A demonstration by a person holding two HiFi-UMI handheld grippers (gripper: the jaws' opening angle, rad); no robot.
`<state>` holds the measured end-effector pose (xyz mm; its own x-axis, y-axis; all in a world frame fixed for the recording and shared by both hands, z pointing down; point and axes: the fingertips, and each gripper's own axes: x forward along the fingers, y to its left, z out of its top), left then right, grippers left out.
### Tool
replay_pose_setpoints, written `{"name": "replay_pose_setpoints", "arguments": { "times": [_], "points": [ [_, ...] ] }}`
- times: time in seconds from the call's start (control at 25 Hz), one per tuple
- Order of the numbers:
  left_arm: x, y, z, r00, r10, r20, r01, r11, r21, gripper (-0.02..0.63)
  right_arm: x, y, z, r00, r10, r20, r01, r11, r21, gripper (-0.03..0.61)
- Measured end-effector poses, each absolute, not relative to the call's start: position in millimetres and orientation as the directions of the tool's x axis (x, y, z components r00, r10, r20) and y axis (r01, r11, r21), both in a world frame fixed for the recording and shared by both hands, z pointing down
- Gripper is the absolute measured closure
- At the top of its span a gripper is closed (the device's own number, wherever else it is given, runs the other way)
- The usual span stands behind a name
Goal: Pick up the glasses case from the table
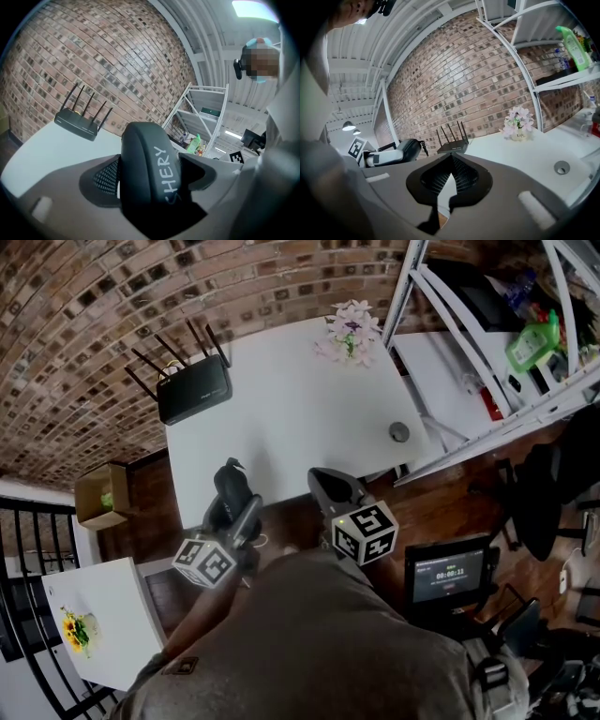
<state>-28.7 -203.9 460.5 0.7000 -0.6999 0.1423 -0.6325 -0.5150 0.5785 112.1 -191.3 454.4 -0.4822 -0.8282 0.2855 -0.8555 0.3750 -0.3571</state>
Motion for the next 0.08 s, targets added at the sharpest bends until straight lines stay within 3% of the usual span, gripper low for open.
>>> {"name": "replay_pose_setpoints", "arguments": {
  "times": [0.08],
  "points": [
    [-28.6, -203.8, 461.8, 0.699, -0.701, 0.144, -0.634, -0.512, 0.580, 0.230, 112.4, -191.5, 455.0, -0.483, -0.828, 0.284, -0.855, 0.375, -0.359, 0.569]
  ]
}}
